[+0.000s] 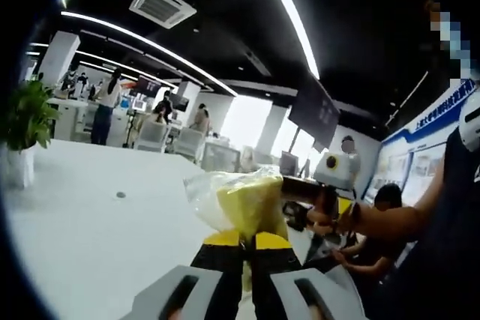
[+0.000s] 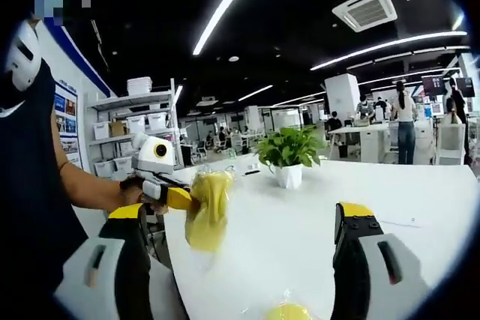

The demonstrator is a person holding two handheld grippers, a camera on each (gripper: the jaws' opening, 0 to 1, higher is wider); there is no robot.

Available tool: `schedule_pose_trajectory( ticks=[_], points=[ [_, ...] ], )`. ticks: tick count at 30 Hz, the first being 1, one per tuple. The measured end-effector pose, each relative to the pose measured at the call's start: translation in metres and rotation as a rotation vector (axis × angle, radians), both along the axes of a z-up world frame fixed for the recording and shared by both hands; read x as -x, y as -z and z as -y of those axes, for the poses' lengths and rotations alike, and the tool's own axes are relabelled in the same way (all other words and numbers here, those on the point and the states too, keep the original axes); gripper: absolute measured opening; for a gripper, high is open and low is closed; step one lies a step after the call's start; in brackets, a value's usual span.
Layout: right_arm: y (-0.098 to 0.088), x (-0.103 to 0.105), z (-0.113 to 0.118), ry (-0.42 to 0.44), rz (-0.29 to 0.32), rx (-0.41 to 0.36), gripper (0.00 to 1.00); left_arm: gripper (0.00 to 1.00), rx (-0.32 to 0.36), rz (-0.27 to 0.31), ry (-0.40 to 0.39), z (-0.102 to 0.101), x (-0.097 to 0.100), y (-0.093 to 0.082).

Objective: Compare the silicone blocks by pressing each to a similar depth, holding the contact briefly, and releasing to observe deformation and rebound differences across the visible hardness samples.

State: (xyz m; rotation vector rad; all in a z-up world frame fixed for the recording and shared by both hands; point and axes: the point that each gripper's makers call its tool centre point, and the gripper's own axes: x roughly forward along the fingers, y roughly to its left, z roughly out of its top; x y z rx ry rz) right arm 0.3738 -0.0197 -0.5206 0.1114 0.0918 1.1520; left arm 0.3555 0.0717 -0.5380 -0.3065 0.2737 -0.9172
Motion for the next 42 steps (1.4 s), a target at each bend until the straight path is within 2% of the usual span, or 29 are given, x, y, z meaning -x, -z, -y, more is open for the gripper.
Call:
schedule_pose_trajectory(
  ticks=[2,3,4,5,6,8,10,12,18,25,31,39,42],
  points=[
    [-0.005,-0.004,0.009,0.037,0.049,-0.027,0.97,0.0,-0.004,-0.01,0.0,-0.001,-0.001,-0.001],
    [-0.001,-0.005,0.017,0.059,0.042,-0.018,0.97,0.0,-0.006,-0.015,0.001,-0.001,-0.002,-0.001],
    [0.002,-0.004,0.02,0.062,0.052,-0.004,0.97,0.0,-0.007,-0.018,-0.001,-0.001,-0.003,-0.002],
    [0.009,-0.008,0.029,0.099,0.087,0.049,0.97,0.0,-0.007,-0.024,-0.004,-0.002,-0.004,-0.002],
    [0.012,-0.009,0.033,0.108,0.109,0.062,0.97,0.0,-0.006,-0.039,-0.001,-0.003,-0.005,-0.001],
    [0.017,-0.007,0.042,0.114,0.061,0.037,0.97,0.0,-0.013,-0.049,-0.002,-0.004,-0.007,0.001],
    [0.022,-0.008,0.056,0.147,0.07,0.046,0.97,0.0,-0.02,-0.063,0.0,-0.004,-0.008,0.003],
    [0.028,-0.009,0.07,0.18,0.044,0.043,0.97,0.0,-0.025,-0.078,0.004,-0.003,-0.008,0.006],
    [0.042,-0.001,0.097,0.233,0.044,0.059,0.97,0.0,-0.038,-0.102,0.02,-0.002,-0.011,0.013],
    [0.06,0.008,0.115,0.279,0.032,0.093,0.97,0.01,-0.029,-0.188,0.018,-0.007,-0.02,0.029],
    [0.068,0.012,0.13,0.317,0.005,0.08,0.97,0.01,-0.031,-0.273,0.011,-0.014,-0.025,0.049],
    [0.082,0.02,0.142,0.347,-0.021,0.079,0.97,0.01,-0.034,-0.347,0.003,-0.017,-0.029,0.073],
    [0.092,0.023,0.147,0.354,-0.021,0.113,0.97,0.01,-0.047,-0.369,0.005,-0.018,-0.029,0.082]
  ],
)
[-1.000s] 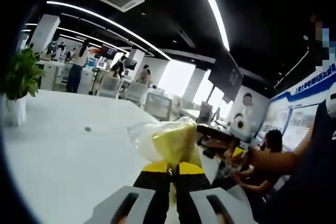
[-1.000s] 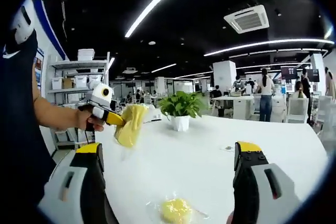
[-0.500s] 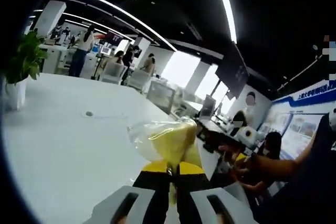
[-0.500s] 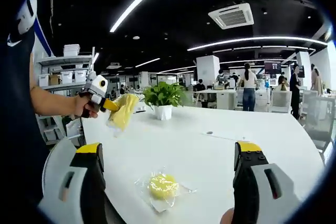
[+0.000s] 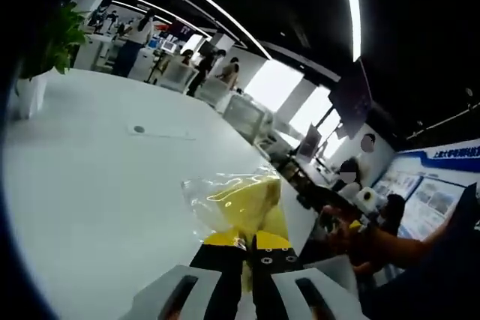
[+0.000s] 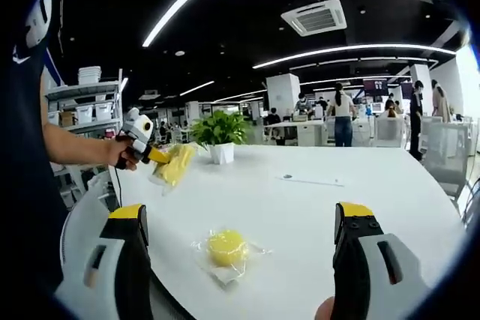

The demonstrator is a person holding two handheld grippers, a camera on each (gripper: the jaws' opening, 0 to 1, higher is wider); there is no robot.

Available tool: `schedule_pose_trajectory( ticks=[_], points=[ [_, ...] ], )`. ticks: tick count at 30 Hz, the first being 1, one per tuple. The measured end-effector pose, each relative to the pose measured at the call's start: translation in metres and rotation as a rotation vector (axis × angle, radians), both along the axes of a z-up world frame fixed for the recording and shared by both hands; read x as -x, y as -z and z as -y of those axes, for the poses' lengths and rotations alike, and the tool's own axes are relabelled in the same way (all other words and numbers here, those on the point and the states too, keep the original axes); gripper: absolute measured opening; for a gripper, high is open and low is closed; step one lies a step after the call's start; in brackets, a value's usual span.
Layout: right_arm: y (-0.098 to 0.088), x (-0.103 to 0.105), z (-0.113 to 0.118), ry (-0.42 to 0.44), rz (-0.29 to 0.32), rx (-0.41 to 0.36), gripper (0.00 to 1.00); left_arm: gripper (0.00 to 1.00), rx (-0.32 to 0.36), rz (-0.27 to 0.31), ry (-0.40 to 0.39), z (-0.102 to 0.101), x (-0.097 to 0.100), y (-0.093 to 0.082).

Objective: Compare the silicone blocks by pressing each to a similar depth, holding the contact briefly, and releasing to observe deformation and rebound differences across the visible hardness samples.

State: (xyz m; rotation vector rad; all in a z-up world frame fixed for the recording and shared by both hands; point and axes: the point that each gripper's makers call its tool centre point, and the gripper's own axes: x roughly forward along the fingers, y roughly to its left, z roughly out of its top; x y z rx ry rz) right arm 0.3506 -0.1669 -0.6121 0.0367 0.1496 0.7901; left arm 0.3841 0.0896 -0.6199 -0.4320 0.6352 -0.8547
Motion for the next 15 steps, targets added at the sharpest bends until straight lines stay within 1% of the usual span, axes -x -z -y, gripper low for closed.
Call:
schedule_pose_trajectory(
  ticks=[4,8,12,13,15],
  points=[
    [0.014,0.004,0.007,0.006,-0.012,0.034,0.97,0.01,-0.016,-0.043,-0.007,-0.004,-0.002,0.017],
    [0.026,0.005,0.014,0.017,-0.024,0.052,0.97,0.01,-0.024,-0.089,-0.013,-0.008,-0.004,0.034],
    [0.036,0.007,0.019,0.027,-0.039,0.063,0.97,0.01,-0.03,-0.126,-0.02,-0.012,-0.008,0.049],
    [0.037,0.007,0.02,0.029,-0.04,0.062,0.97,0.01,-0.031,-0.132,-0.024,-0.014,-0.012,0.053],
    [0.04,0.008,0.021,0.035,-0.047,0.063,0.97,0.01,-0.034,-0.145,-0.025,-0.015,-0.014,0.06]
  ],
)
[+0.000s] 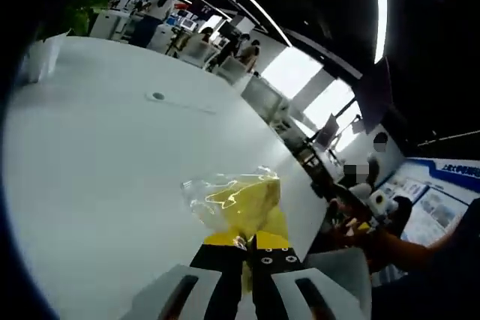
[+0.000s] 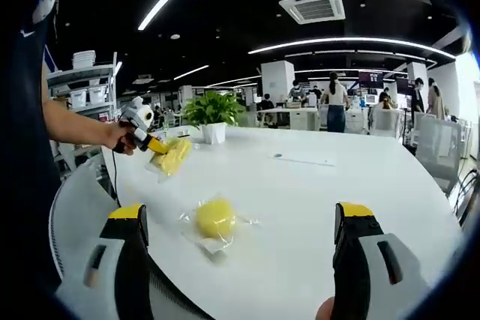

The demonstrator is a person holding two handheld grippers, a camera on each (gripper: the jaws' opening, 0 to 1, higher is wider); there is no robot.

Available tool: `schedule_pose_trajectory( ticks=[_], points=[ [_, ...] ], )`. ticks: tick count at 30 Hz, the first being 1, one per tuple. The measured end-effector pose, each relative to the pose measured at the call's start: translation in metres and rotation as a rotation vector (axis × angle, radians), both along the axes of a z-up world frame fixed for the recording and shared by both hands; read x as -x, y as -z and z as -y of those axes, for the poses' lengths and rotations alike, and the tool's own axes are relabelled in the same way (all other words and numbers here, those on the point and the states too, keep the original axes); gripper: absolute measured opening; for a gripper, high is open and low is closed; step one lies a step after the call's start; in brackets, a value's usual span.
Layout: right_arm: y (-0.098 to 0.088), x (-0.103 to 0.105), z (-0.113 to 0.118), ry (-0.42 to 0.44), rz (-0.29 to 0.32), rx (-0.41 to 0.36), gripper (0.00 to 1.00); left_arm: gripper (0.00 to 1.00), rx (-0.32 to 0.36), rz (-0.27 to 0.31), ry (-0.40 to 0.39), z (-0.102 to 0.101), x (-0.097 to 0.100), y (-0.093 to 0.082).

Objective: Compare the silicone blocks by pressing each to a similar depth, holding the contact briefly, and releasing to observe deformation and rebound differences across the visible hardness samples.

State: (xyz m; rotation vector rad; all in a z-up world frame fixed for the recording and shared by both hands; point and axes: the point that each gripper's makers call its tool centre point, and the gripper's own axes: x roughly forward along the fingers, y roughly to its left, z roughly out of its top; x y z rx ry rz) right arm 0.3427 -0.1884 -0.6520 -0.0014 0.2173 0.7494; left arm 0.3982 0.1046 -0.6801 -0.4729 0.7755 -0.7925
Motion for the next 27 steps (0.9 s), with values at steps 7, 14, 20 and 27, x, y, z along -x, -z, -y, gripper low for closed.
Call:
schedule_pose_trajectory(
  ticks=[7,14,20,27],
  points=[
    [0.008,0.003,0.003,0.012,-0.021,0.001,0.97,0.0,0.003,-0.054,-0.016,-0.004,-0.003,0.025],
    [0.015,0.006,0.004,0.015,-0.048,-0.002,0.97,0.0,-0.016,-0.141,-0.002,-0.006,-0.004,0.051],
    [0.018,0.009,0.006,0.023,-0.061,-0.003,0.97,0.0,0.017,-0.236,-0.001,-0.005,-0.002,0.069],
    [0.022,0.011,0.007,0.027,-0.077,0.0,0.97,0.0,0.0,-0.298,0.006,-0.008,-0.001,0.088]
  ],
)
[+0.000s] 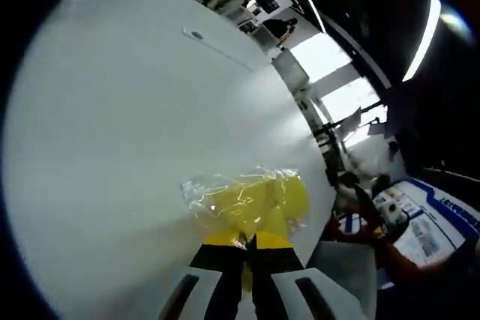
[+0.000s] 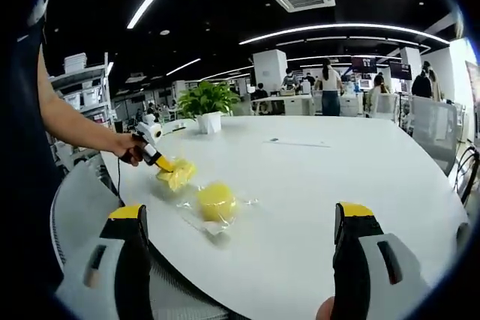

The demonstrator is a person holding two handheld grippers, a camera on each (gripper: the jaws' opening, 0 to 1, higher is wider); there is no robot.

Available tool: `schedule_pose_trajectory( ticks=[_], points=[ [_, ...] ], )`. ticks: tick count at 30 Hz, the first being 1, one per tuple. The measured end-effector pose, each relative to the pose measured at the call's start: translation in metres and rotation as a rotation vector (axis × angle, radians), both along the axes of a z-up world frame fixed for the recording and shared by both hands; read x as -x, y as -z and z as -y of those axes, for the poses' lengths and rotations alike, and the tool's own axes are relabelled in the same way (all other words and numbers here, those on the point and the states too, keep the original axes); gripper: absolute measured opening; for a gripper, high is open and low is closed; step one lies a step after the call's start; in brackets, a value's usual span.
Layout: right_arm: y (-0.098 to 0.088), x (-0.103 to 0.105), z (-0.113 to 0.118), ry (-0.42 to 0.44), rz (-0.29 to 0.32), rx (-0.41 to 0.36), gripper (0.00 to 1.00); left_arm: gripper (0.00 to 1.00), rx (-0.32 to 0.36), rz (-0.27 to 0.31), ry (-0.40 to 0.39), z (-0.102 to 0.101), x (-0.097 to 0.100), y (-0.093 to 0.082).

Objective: Compare the silicone blocks by pressing each to a similar depth, holding the contact briefly, and releasing to observe deformation and rebound differences across the visible hardness samples.

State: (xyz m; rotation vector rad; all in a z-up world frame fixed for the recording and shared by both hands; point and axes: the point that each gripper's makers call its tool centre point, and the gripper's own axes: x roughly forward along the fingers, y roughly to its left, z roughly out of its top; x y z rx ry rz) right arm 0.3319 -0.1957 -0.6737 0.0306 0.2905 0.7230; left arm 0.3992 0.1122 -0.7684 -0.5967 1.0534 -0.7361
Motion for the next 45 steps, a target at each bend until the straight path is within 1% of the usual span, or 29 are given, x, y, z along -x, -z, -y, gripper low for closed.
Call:
schedule_pose_trajectory(
  ticks=[5,6,7,8,9,11,12,14,16,18,22,25,26,28,29,30,31,32,33,34,36,37,38,39,40,41,42,43,45],
  points=[
    [0.0,0.0,0.001,0.007,-0.003,-0.003,0.97,0.01,-0.023,-0.034,-0.002,0.002,0.001,0.007],
    [0.002,0.0,0.001,0.008,-0.006,-0.006,0.97,0.01,-0.092,-0.046,0.013,0.0,0.005,0.017],
    [0.003,0.0,0.001,0.009,-0.01,-0.007,0.97,0.01,-0.098,-0.057,0.017,0.001,0.007,0.02],
    [0.004,0.0,0.001,0.01,-0.013,-0.009,0.97,0.01,-0.081,-0.071,0.007,0.006,0.006,0.024],
    [0.004,0.001,0.0,0.009,-0.016,-0.011,0.97,0.01,-0.107,-0.079,-0.005,0.004,0.005,0.028],
    [0.003,0.001,-0.003,0.005,-0.014,-0.012,0.97,0.01,-0.096,-0.075,-0.008,0.005,0.004,0.026],
    [0.003,0.001,-0.004,0.001,-0.014,-0.011,0.97,0.01,-0.138,-0.025,0.025,0.003,0.004,0.027],
    [0.004,0.002,-0.005,-0.002,-0.014,-0.009,0.97,0.02,-0.163,-0.002,0.039,0.004,0.004,0.027],
    [0.006,0.002,-0.005,-0.002,-0.017,-0.009,0.97,0.02,-0.165,-0.019,0.019,0.006,0.005,0.026],
    [0.007,0.002,-0.004,0.0,-0.019,-0.013,0.97,0.02,-0.184,0.011,0.029,0.005,0.005,0.027],
    [0.008,0.003,-0.006,-0.004,-0.02,-0.017,0.97,0.02,-0.236,0.025,0.044,0.006,0.004,0.028],
    [0.009,0.005,-0.006,-0.009,-0.022,-0.012,0.97,0.03,-0.228,0.02,0.038,0.004,0.003,0.03],
    [0.009,0.006,-0.006,-0.009,-0.022,-0.011,0.97,0.03,-0.215,0.026,0.038,0.003,0.003,0.03],
    [0.008,0.006,-0.005,-0.008,-0.023,-0.013,0.97,0.05,-0.164,-0.004,0.01,0.003,0.003,0.028],
    [0.007,0.006,-0.004,-0.007,-0.022,-0.013,0.97,0.06,-0.149,0.011,0.013,0.001,0.002,0.028],
    [0.006,0.007,-0.004,-0.008,-0.021,-0.012,0.97,0.1,-0.156,0.034,0.02,0.0,0.002,0.028],
    [0.006,0.007,-0.003,-0.008,-0.021,-0.011,0.97,0.19,-0.193,0.081,0.029,-0.005,-0.001,0.031],
    [0.006,0.007,-0.002,-0.007,-0.021,-0.006,0.97,0.23,-0.228,0.142,0.038,-0.01,-0.003,0.031],
    [0.006,0.007,0.0,-0.006,-0.02,-0.001,0.97,0.3,-0.202,0.201,0.043,-0.005,-0.005,0.019],
    [0.006,0.007,0.001,-0.004,-0.019,0.0,0.97,0.35,-0.186,0.206,-0.002,-0.005,-0.007,0.013],
    [0.004,0.006,0.004,0.002,-0.016,-0.002,0.97,0.54,-0.205,0.242,-0.03,-0.011,-0.008,0.01],
    [0.003,0.006,0.006,0.005,-0.015,-0.001,0.97,0.64,-0.193,0.291,-0.054,-0.015,-0.013,0.008],
    [0.003,0.006,0.006,0.008,-0.014,0.0,0.97,0.79,-0.183,0.31,-0.058,-0.015,-0.012,0.005],
    [0.003,0.005,0.008,0.012,-0.013,0.001,0.97,0.87,-0.188,0.35,-0.061,-0.02,-0.009,0.001],
    [0.002,0.004,0.009,0.015,-0.013,0.001,0.97,0.93,-0.205,0.375,-0.055,-0.023,-0.007,0.0],
    [0.002,0.004,0.01,0.017,-0.012,0.002,0.97,0.98,-0.222,0.392,-0.046,-0.028,-0.004,-0.001],
    [0.002,0.003,0.011,0.019,-0.011,0.004,0.97,0.99,-0.251,0.467,-0.043,-0.036,-0.004,-0.007],
    [0.002,0.003,0.012,0.021,-0.012,0.005,0.97,1.0,-0.282,0.522,-0.039,-0.042,0.001,-0.012],
    [0.003,0.001,0.015,0.027,-0.014,0.008,0.97,1.0,-0.308,0.552,-0.054,-0.05,0.005,-0.016]
  ],
)
